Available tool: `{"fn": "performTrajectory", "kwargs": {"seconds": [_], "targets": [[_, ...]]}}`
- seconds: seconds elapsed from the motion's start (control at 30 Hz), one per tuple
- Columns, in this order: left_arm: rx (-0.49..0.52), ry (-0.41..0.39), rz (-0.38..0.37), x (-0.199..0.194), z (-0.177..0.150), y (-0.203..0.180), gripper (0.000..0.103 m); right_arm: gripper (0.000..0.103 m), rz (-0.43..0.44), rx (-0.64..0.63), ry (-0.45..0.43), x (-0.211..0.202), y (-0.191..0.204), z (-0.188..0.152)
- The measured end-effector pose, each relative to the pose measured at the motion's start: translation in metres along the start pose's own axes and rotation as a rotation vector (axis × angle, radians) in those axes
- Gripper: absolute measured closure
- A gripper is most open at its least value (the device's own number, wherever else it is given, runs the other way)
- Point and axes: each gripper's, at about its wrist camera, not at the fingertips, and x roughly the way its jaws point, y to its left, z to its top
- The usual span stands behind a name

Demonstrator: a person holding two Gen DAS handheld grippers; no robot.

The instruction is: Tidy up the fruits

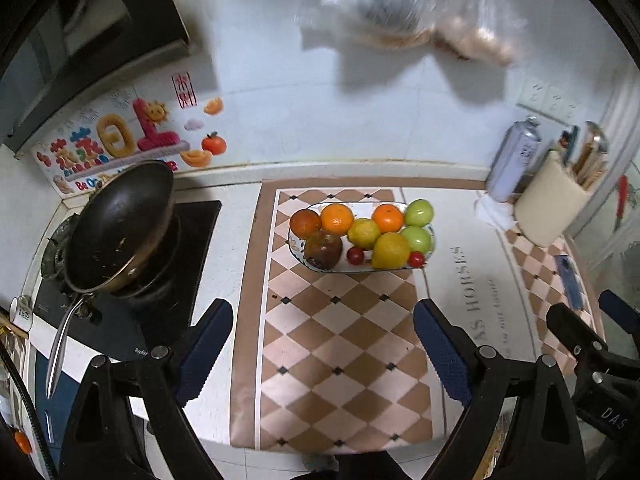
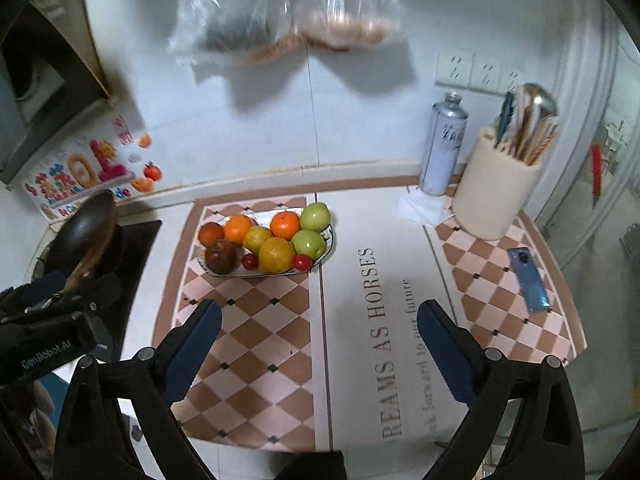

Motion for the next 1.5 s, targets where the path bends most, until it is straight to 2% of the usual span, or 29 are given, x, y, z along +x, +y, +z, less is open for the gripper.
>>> {"fn": "performTrajectory", "kwargs": {"seconds": [0.3,0.5,0.67,0.97,1.33,1.5], "targets": [[0.02,-0.105,-0.019,-0.085,-0.045,0.005,0.011,0.002,0.002,0.016,-0.084,-0.099,0.001,-0.044],[0.021,-0.138,-0.012,-0.123,-0.066,0.014,0.011,0.002,0.035,-0.004,-0.102,-0.133,0.013,-0.055],[0.019,-0.154,0.002,-0.137,-0.072,0.017,0.011,0.002,0.062,-0.016,-0.104,-0.139,0.016,-0.053],[-0.01,-0.151,0.011,-0.127,-0.059,0.013,0.011,0.002,0.067,-0.017,-0.07,-0.107,0.007,-0.026],[-0.057,-0.086,0.043,-0.064,-0.011,0.009,0.011,0.002,0.037,-0.058,-0.038,-0.031,0.01,0.026],[-0.067,-0.061,0.067,-0.038,0.006,0.009,0.011,0.002,0.025,-0.074,0.002,0.008,0.014,0.043]]}}
